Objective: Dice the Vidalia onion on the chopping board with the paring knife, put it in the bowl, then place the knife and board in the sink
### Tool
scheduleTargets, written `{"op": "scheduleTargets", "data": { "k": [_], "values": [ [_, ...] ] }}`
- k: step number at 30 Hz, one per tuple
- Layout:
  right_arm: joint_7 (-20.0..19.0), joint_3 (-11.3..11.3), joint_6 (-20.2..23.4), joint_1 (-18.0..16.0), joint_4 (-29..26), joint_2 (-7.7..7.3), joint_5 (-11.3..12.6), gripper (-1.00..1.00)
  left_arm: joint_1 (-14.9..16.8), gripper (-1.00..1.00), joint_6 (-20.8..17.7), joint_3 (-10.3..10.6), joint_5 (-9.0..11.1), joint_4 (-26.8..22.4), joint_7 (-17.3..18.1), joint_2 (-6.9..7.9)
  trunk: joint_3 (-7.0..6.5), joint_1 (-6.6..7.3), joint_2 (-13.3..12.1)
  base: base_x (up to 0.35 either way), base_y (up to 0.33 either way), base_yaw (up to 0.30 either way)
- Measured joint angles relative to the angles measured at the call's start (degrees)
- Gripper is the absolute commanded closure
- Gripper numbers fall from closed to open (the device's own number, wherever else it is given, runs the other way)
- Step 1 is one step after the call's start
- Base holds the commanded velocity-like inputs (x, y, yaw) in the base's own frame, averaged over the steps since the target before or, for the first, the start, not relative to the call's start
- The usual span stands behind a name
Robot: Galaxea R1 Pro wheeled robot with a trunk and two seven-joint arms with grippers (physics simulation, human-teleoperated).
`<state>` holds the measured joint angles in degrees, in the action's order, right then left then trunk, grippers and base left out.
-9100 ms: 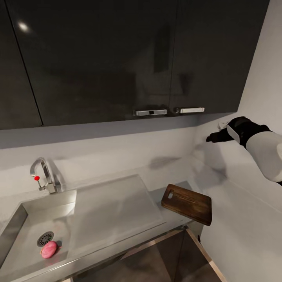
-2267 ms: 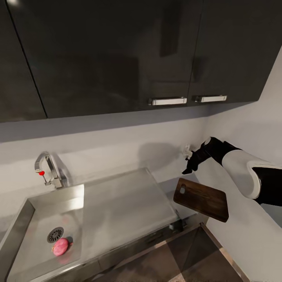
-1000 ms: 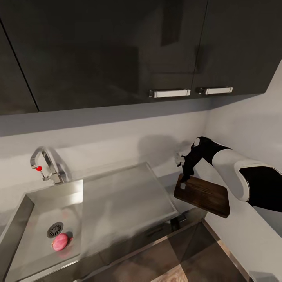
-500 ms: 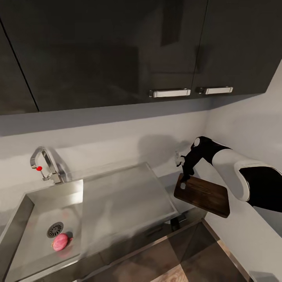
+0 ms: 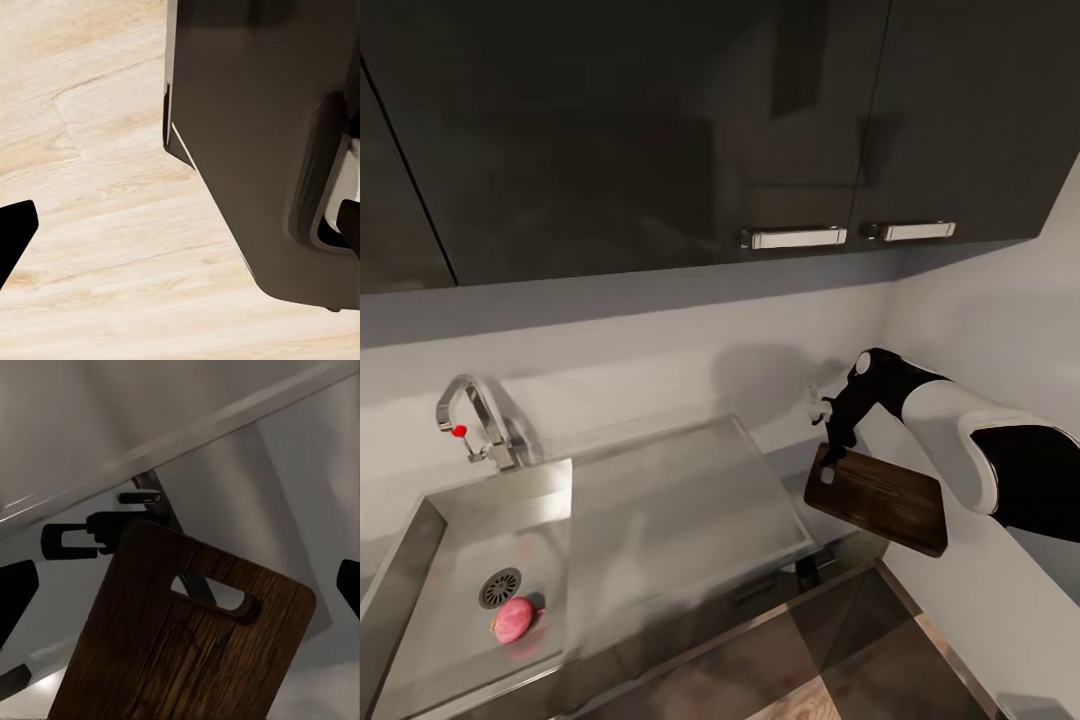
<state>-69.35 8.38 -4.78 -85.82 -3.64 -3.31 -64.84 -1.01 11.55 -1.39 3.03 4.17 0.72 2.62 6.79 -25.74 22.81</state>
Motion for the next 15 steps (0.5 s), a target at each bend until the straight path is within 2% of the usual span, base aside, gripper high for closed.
{"op": "scheduleTargets", "data": {
  "k": [8,15],
  "values": [
    [0.16,3.00,-0.08,0.02,-0.04,-0.17,0.01,-1.00,0.00,-1.00,0.00,0.00,0.00,0.02,0.00,0.01,0.00,0.00,0.00,0.009,0.000,0.000],
    [0.17,3.57,-0.05,0.01,-0.91,-1.05,0.02,-1.00,0.00,-1.00,0.00,0.00,0.00,0.02,0.00,0.02,0.00,0.00,0.00,0.000,0.000,0.000]
  ]
}}
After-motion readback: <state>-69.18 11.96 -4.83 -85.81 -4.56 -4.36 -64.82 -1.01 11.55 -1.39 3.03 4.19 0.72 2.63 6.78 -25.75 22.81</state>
